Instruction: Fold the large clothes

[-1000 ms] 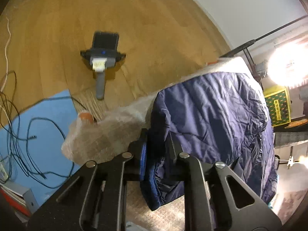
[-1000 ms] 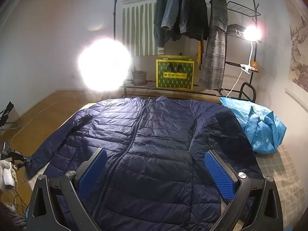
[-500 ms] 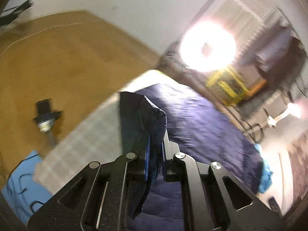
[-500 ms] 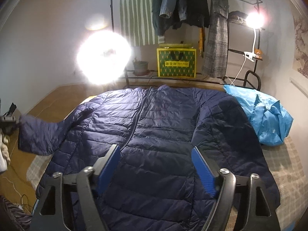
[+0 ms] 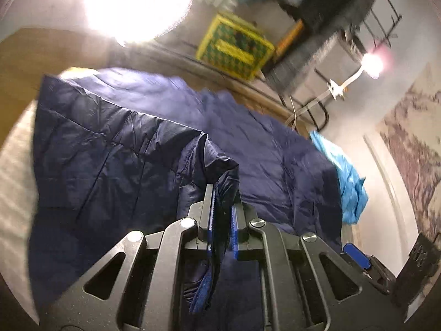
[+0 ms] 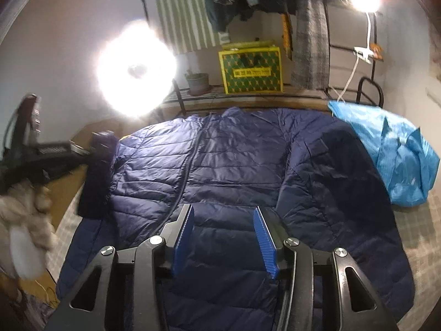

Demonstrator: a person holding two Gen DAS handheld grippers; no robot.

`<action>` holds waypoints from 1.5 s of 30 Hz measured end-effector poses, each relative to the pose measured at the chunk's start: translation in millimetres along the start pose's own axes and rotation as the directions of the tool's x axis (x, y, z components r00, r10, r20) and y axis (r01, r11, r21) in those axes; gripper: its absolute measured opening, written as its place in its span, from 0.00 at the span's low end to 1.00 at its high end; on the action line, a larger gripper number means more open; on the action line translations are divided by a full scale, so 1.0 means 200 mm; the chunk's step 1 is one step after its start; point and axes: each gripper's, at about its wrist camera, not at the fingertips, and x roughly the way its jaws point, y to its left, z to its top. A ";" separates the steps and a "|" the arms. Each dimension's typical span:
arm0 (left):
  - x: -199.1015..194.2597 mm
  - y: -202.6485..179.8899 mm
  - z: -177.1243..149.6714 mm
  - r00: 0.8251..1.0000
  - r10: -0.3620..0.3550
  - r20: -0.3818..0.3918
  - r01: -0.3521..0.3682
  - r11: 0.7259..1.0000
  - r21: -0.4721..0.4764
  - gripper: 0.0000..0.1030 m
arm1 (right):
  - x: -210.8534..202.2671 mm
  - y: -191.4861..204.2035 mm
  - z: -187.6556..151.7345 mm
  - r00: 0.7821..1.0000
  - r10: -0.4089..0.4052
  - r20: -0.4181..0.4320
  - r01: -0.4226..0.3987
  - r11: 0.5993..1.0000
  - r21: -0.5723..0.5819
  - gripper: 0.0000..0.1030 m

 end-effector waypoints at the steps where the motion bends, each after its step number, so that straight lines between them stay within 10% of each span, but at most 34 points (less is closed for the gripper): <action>1: 0.07 -0.03 -0.01 1.000 -0.006 -0.023 0.006 1.000 -0.002 0.07 | 0.02 -0.02 0.01 1.000 0.004 -0.011 -0.004 1.000 0.016 0.46; 10: 0.32 -0.10 -0.03 0.990 -0.057 -0.128 0.056 0.998 -0.016 0.13 | 0.22 -0.09 0.03 0.996 0.019 -0.085 -0.013 0.997 0.080 0.47; 18: 0.03 0.04 0.07 0.992 -0.097 -0.076 0.099 0.995 0.022 0.35 | 0.42 -0.08 0.06 0.976 0.145 -0.163 -0.118 0.980 0.163 0.73; 24: -0.15 0.40 0.14 0.991 0.132 0.030 -0.132 0.991 0.004 0.35 | 0.68 -0.04 0.04 0.925 0.237 -0.297 -0.159 0.951 0.265 0.78; 27: -0.16 0.68 0.16 0.978 0.209 0.022 -0.206 0.973 -0.103 0.35 | 0.81 -0.03 0.00 0.886 0.286 -0.363 -0.159 0.926 0.343 0.72; 30: -0.15 0.93 0.17 0.976 0.217 -0.007 -0.214 0.951 -0.222 0.35 | 0.88 0.01 0.02 0.870 0.316 -0.378 -0.184 0.920 0.347 0.42; 34: -0.11 1.10 0.17 0.972 0.232 -0.036 -0.233 0.930 -0.285 0.35 | 0.92 0.09 0.11 0.900 0.230 -0.370 -0.161 0.965 0.207 0.05; 39: -0.01 1.14 0.21 0.976 0.213 -0.049 -0.218 0.930 -0.296 0.35 | 0.91 0.12 0.33 0.972 0.011 -0.236 -0.025 0.998 -0.056 0.03; 45: 0.19 1.08 0.25 0.969 0.237 -0.071 -0.247 0.946 -0.210 0.35 | 1.01 -0.01 0.55 0.989 -0.049 -0.141 0.039 0.997 -0.073 0.02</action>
